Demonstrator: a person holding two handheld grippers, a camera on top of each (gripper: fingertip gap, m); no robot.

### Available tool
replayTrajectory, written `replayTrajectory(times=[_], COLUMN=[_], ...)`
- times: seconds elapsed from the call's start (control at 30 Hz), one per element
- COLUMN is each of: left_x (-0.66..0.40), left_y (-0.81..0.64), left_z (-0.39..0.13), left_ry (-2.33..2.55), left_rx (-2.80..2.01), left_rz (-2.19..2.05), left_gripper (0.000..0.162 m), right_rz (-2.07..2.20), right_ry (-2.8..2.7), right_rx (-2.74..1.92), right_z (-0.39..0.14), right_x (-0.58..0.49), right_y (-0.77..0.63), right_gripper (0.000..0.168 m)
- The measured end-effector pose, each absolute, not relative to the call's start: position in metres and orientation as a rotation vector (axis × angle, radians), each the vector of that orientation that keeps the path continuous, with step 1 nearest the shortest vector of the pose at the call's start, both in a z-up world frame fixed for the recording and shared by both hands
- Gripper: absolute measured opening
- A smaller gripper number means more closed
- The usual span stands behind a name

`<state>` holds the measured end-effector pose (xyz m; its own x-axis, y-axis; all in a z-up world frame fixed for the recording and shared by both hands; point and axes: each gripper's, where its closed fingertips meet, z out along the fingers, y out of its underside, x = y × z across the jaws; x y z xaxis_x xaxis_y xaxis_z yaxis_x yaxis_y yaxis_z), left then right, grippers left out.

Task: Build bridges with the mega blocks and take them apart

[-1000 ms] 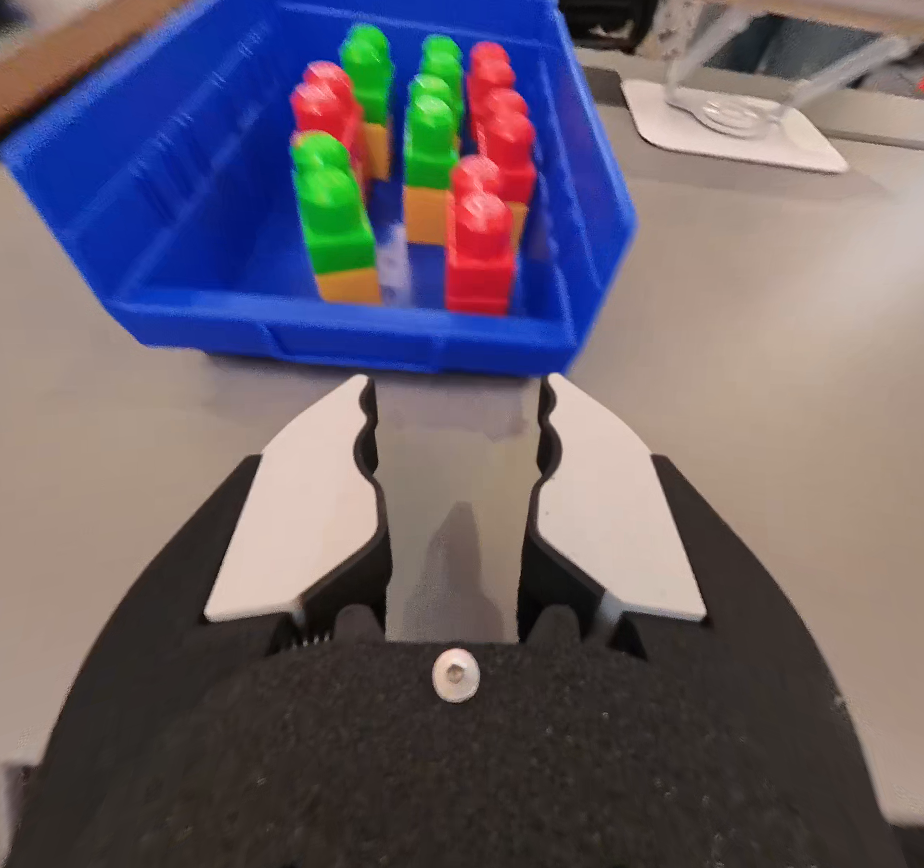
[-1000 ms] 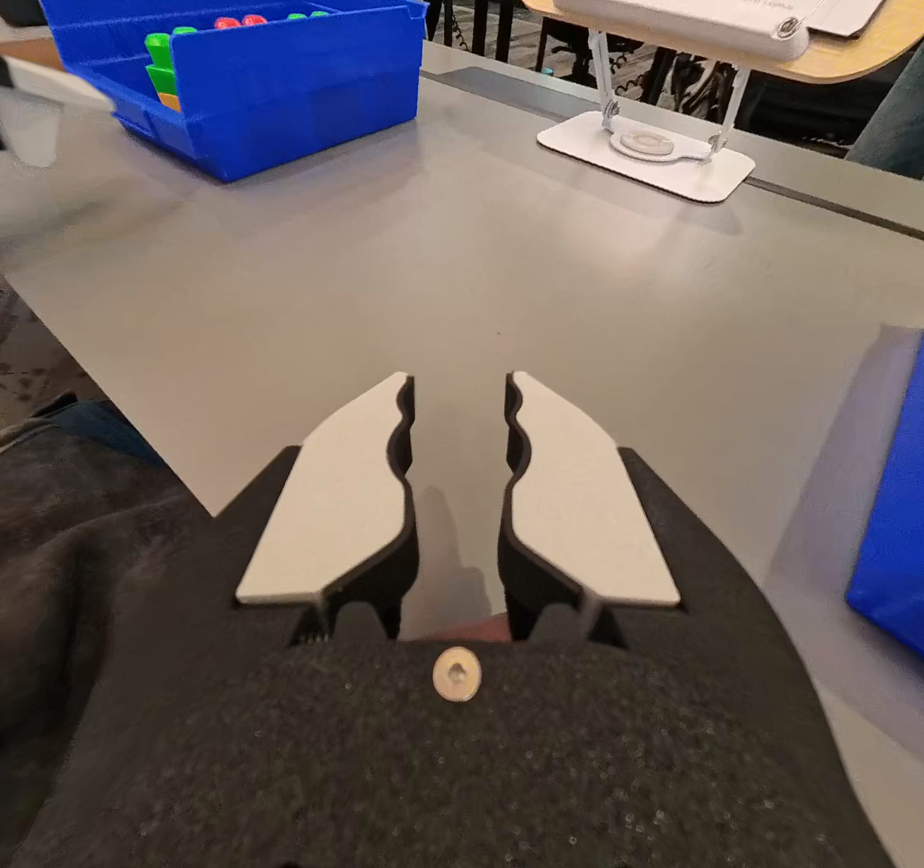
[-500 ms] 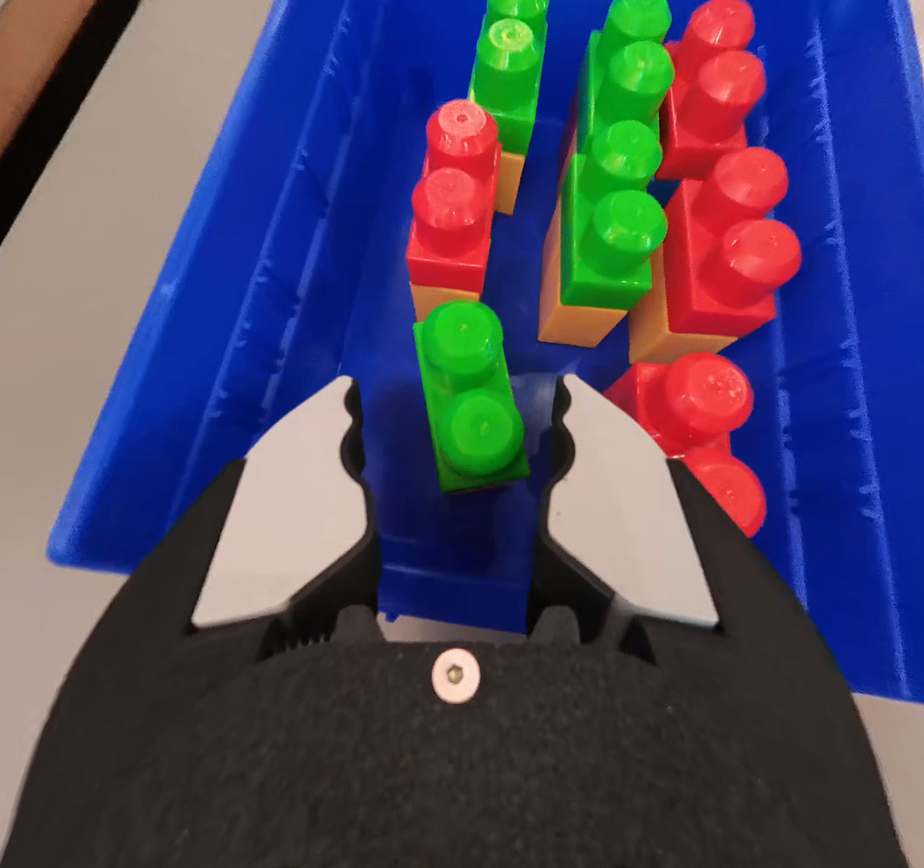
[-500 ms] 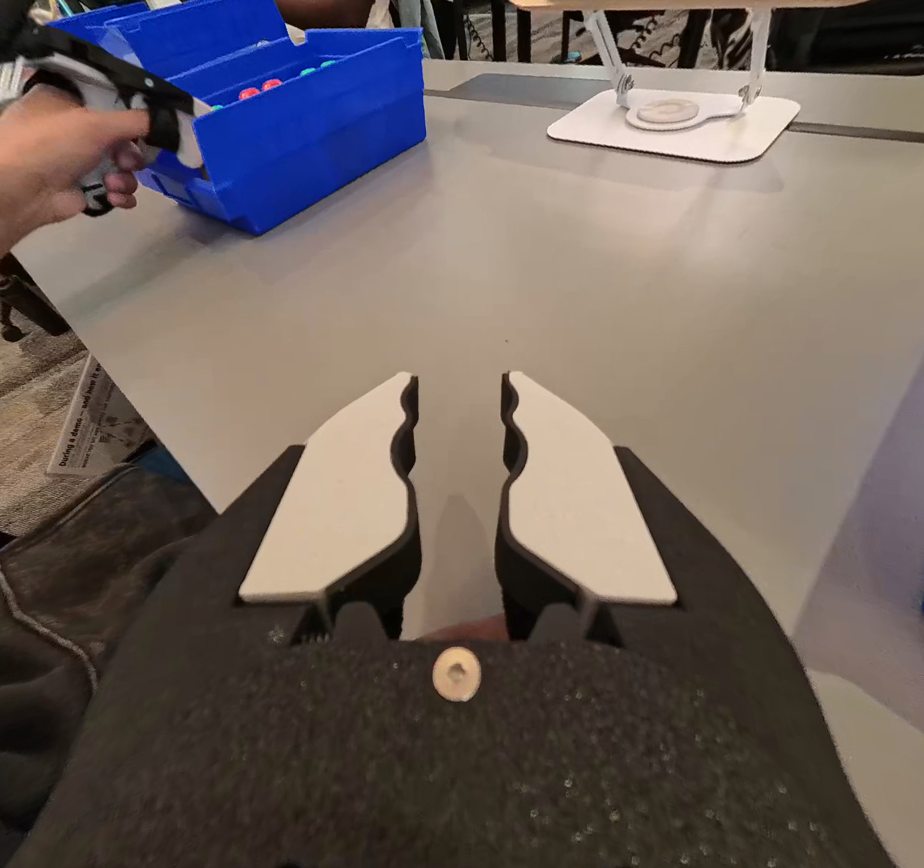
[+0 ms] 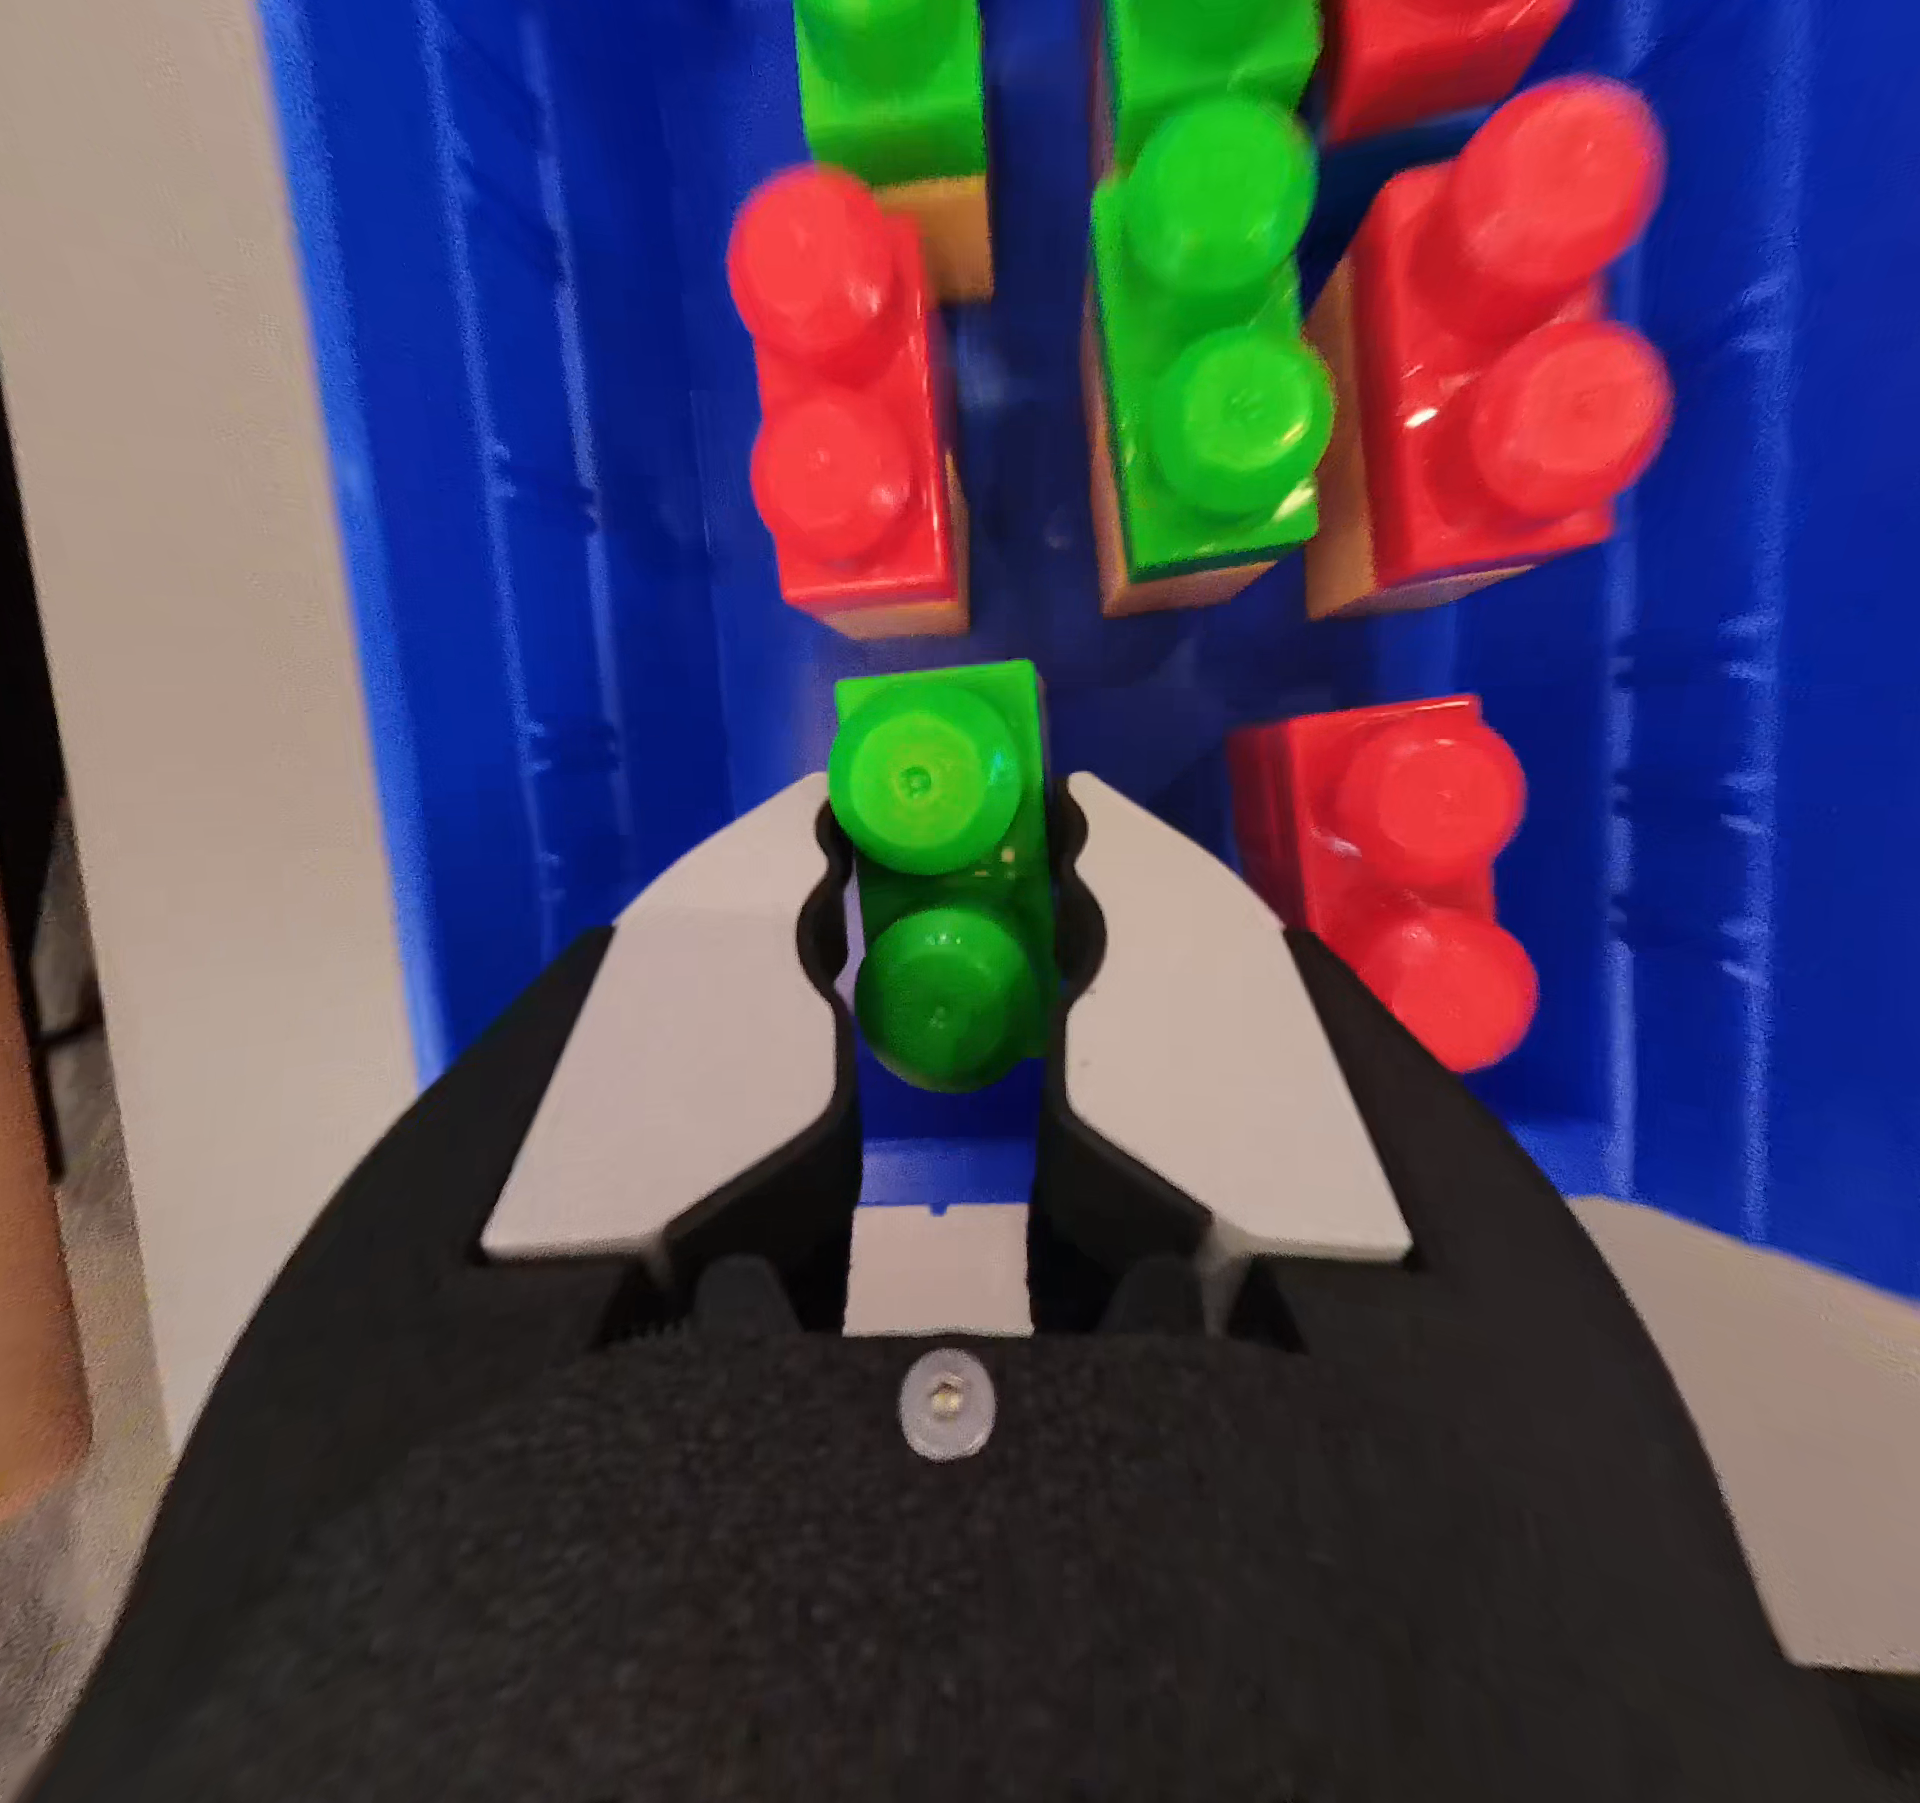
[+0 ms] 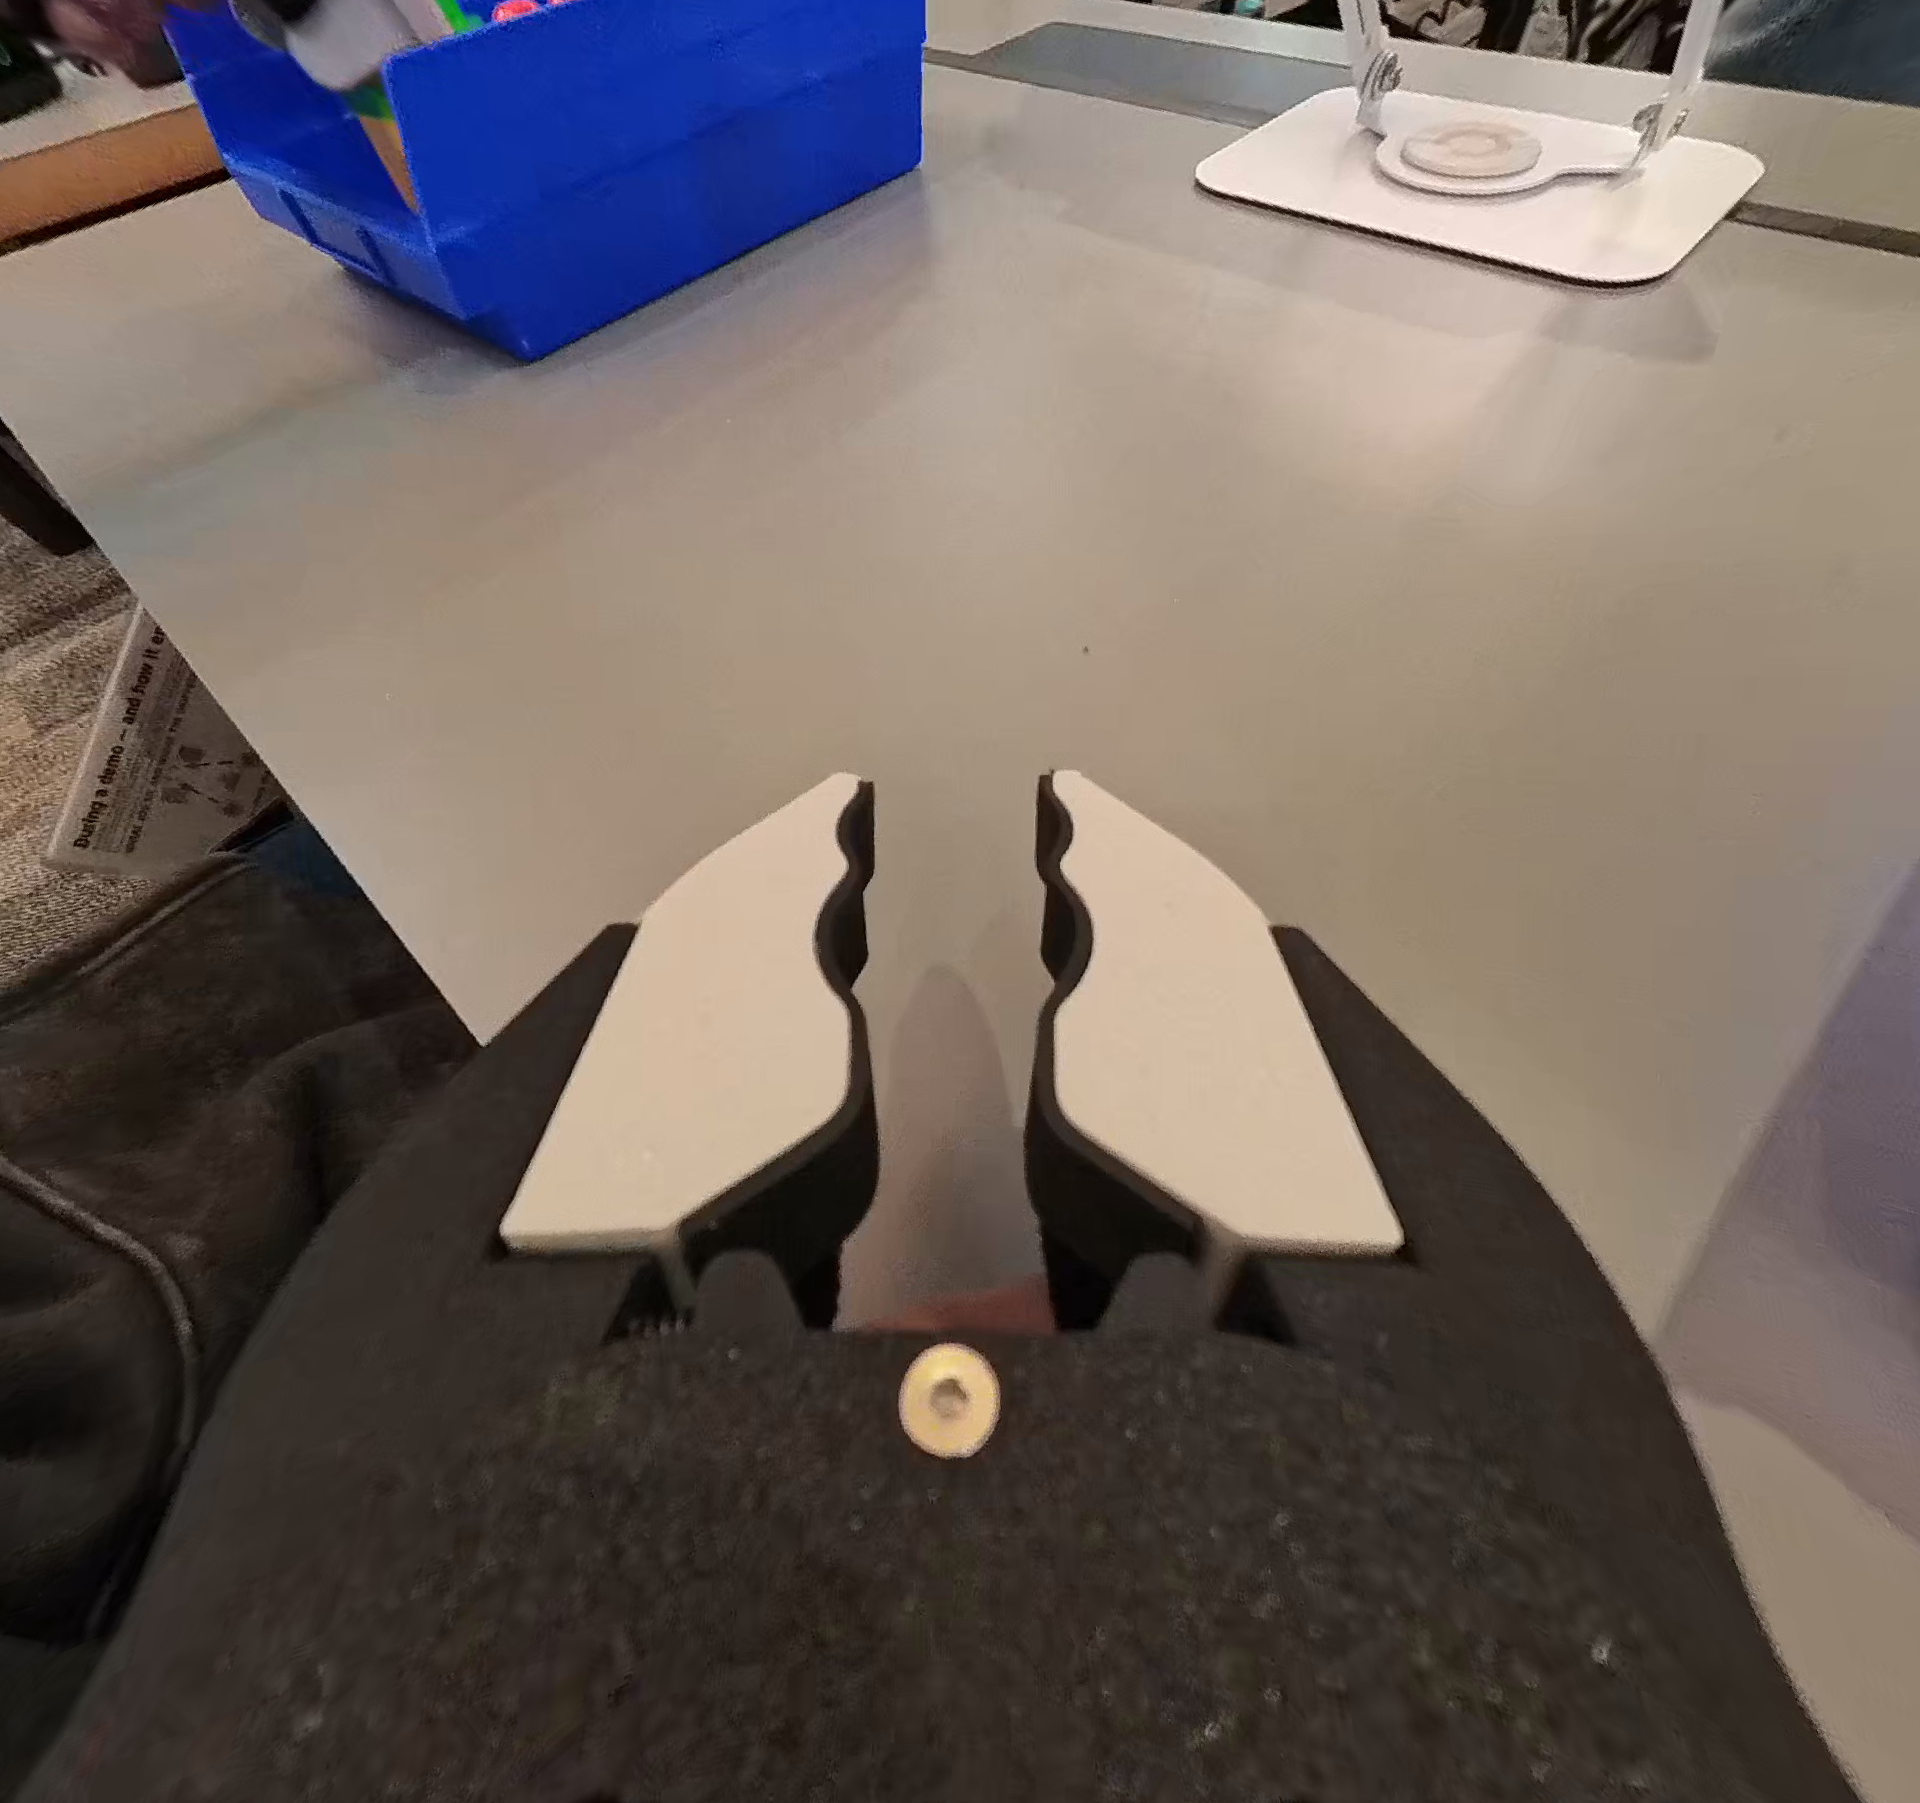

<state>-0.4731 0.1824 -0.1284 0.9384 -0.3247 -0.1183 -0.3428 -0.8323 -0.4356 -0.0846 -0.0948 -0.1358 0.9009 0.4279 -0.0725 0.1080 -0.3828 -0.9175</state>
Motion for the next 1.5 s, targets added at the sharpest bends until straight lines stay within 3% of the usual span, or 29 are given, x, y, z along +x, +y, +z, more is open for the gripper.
replayTrajectory(times=[0.23, 0.37, 0.53, 0.6, 0.7, 0.83, 0.93, 1.5], left_x=[-0.413, -0.353, -0.269, -0.24, -0.213, -0.192, -0.187, -0.176], left_y=[0.16, 0.113, 0.085, 0.083, 0.08, 0.077, 0.077, 0.058], left_z=[0.019, 0.067, 0.059, 0.048, 0.034, 0.014, 0.008, 0.007], left_ry=[0.647, 0.722, 0.851, 0.869, 0.84, 0.869, 0.848, 0.873], left_rx=[-1.874, -1.376, -1.177, -1.185, -1.202, -1.265, -1.27, -1.219], left_rz=[-0.748, -1.267, -1.471, -1.532, -1.655, -1.683, -1.681, -1.69], left_gripper=[0.036, 0.036, 0.035, 0.036, 0.035, 0.036, 0.035, 0.035], right_rz=[0.476, 0.95, 1.377, 1.391, 1.347, 1.306, 1.333, 1.345], right_ry=[-0.395, -0.44, -0.396, -0.369, -0.366, -0.368, -0.412, -0.435], right_rx=[-1.886, -1.77, -1.468, -1.456, -1.422, -1.431, -1.439, -1.37], right_z=[-0.114, -0.076, -0.004, 0.005, 0.016, 0.011, 0.001, 0.0], right_x=[-0.092, -0.13, -0.163, -0.173, -0.179, -0.179, -0.181, -0.164], right_y=[-0.092, -0.076, -0.013, 0.024, 0.058, 0.076, 0.074, 0.055], right_gripper=[0.029, 0.037, 0.05, 0.061, 0.064, 0.058, 0.036, 0.035])
